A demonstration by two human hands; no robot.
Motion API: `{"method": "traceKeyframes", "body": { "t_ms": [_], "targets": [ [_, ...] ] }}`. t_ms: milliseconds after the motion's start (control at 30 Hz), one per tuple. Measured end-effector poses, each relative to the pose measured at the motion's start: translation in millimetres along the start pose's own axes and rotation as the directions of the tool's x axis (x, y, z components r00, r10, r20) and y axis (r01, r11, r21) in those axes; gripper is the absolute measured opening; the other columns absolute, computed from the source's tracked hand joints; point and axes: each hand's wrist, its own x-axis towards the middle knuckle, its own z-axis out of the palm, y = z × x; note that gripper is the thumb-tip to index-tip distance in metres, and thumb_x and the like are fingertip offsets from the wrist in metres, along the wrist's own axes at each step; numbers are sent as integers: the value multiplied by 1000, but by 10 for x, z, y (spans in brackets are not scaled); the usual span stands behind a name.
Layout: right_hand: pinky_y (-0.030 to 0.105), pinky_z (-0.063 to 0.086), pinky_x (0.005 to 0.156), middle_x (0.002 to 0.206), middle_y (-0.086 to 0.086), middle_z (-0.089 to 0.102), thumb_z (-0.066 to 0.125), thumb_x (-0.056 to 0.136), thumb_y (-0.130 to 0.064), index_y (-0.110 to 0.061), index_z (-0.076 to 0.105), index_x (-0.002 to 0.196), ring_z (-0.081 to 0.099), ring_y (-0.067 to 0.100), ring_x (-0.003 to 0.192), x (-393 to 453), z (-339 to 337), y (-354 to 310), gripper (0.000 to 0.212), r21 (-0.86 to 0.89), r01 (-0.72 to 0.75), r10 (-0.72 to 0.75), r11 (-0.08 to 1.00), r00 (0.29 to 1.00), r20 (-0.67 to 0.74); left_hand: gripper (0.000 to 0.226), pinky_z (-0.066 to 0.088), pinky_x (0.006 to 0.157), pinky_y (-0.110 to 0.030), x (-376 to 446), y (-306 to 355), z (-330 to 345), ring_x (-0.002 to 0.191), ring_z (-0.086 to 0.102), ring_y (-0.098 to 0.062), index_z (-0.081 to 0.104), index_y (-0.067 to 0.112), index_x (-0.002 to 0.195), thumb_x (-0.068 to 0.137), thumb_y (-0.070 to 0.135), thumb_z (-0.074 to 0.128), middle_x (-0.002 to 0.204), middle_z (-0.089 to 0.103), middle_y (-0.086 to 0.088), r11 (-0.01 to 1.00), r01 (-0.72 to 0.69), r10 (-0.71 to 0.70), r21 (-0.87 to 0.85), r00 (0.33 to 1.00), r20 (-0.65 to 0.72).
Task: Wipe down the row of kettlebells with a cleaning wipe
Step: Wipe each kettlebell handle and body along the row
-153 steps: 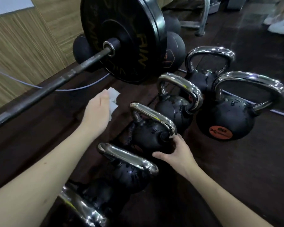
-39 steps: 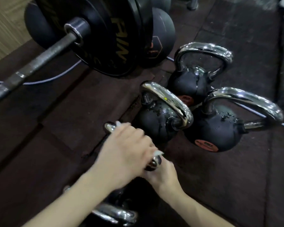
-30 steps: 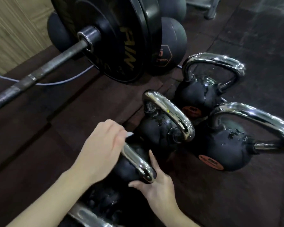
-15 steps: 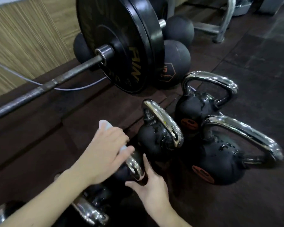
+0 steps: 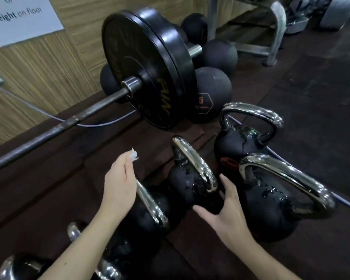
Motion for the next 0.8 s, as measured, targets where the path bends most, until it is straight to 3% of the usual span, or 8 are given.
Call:
{"method": "traceKeyframes", "body": {
  "t_ms": [100, 200, 367, 467, 567, 633, 700, 800],
  "targets": [
    [34, 26, 130, 171, -20, 23, 98, 64, -49, -42, 9, 165, 25, 3, 157, 152, -1, -119, 135, 73, -111, 98, 991, 981, 167, 35, 42, 117, -35, 232, 299, 108, 131, 59, -11, 65, 22, 136, 114, 22, 37, 133, 66, 15, 989, -149, 149, -3, 989, -26],
    [37, 25, 131, 171, -20, 25, 98, 68, -39, -44, 11, 164, 24, 3, 158, 281, 77, -137, 130, 105, -159, 141, 982, 977, 162, 37, 40, 119, -48, 461, 589, 396, 127, 54, 2, 64, 26, 137, 112, 28, 36, 131, 61, 23, 949, -313, 309, 29, 946, 99],
    [38, 29, 129, 169, -21, 29, 98, 69, -30, -46, 17, 163, 31, 3, 155, 322, 134, -87, 125, 90, -206, 193, 974, 972, 133, 48, 38, 117, -32, 381, 704, 714, 136, 52, -6, 53, 30, 152, 110, 44, 34, 136, 60, 24, 825, -566, 488, 14, 723, 489],
    [35, 28, 129, 170, -21, 27, 98, 70, -27, -41, 20, 164, 32, 3, 154, 342, 123, -110, 123, 85, -191, 178, 978, 974, 140, 40, 49, 100, -36, 618, 672, 738, 92, 65, -5, 56, 32, 144, 110, 41, 38, 121, 70, 10, 902, -430, 374, 27, 814, 444],
    [33, 26, 130, 170, -25, 24, 99, 69, -25, -42, 23, 163, 30, 2, 155, 337, 104, -123, 122, 101, -198, 183, 975, 973, 144, 36, 50, 93, -45, 815, 620, 823, 90, 59, -23, 66, 4, 105, 108, 26, 38, 98, 68, -7, 954, -273, 190, 121, 867, 461],
    [32, 26, 130, 170, -27, 22, 99, 68, -26, -43, 24, 163, 29, 0, 154, 353, 98, -115, 122, 112, -199, 184, 974, 973, 137, 41, 45, 92, -41, 730, 644, 864, 89, 53, -21, 63, -4, 93, 106, 23, 34, 96, 63, -9, 927, -356, 269, 120, 851, 452],
    [33, 30, 128, 168, -24, 28, 100, 66, -27, -42, 27, 162, 34, 1, 152, 354, 95, -131, 122, 106, -209, 195, 972, 972, 132, 41, 40, 103, -44, 526, 690, 857, 105, 57, -24, 69, 4, 92, 104, 22, 34, 105, 67, -8, 722, -656, 498, 218, 712, 495],
    [21, 46, 112, 155, -15, 52, 94, 74, -12, -31, 43, 155, 54, -8, 133, 337, 92, -26, 98, 109, -193, 178, 975, 975, 133, 25, 31, 115, -55, 48, 728, 928, 106, 56, -34, 68, 15, 100, 102, 22, 44, 104, 64, -7, 241, -926, 633, 291, 377, 676]
  ]
}}
